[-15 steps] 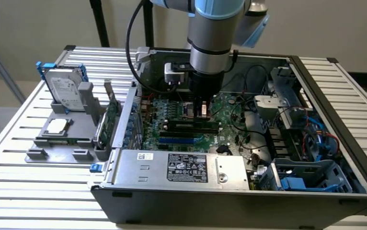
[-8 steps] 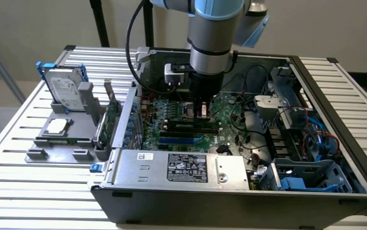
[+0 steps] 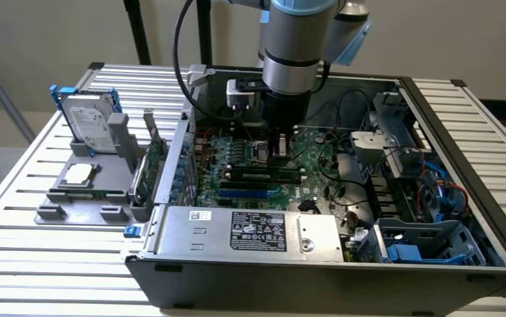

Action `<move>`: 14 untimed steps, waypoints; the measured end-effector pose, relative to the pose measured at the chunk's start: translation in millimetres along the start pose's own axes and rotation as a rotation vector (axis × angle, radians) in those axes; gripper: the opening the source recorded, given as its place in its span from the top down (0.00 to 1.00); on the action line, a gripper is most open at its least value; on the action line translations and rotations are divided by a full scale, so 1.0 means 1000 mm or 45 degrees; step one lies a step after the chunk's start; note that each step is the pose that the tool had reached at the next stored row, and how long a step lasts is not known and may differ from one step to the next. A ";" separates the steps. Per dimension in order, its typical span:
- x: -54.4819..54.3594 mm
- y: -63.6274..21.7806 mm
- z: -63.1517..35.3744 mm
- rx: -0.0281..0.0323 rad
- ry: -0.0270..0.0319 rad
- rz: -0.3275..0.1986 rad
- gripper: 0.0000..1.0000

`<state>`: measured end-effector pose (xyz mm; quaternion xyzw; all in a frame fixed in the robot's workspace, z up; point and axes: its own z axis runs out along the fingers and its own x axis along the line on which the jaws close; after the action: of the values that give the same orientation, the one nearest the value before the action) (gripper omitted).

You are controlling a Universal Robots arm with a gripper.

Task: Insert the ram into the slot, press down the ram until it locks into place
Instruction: 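Insert the ram into the slot, then press down the ram until it locks into place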

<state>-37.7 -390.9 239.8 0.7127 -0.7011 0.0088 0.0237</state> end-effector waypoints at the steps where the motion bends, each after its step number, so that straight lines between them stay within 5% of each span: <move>1: 0.000 0.0001 -0.0021 -0.0013 0.0001 0.000 0.74; 6: 0.000 0.0001 -0.0046 -0.0063 -0.0003 0.000 0.89; 14: 0.000 0.0000 -0.0046 -0.0064 -0.0001 0.000 0.89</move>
<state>-37.6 -390.9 244.4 0.7127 -0.7010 0.0069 0.0254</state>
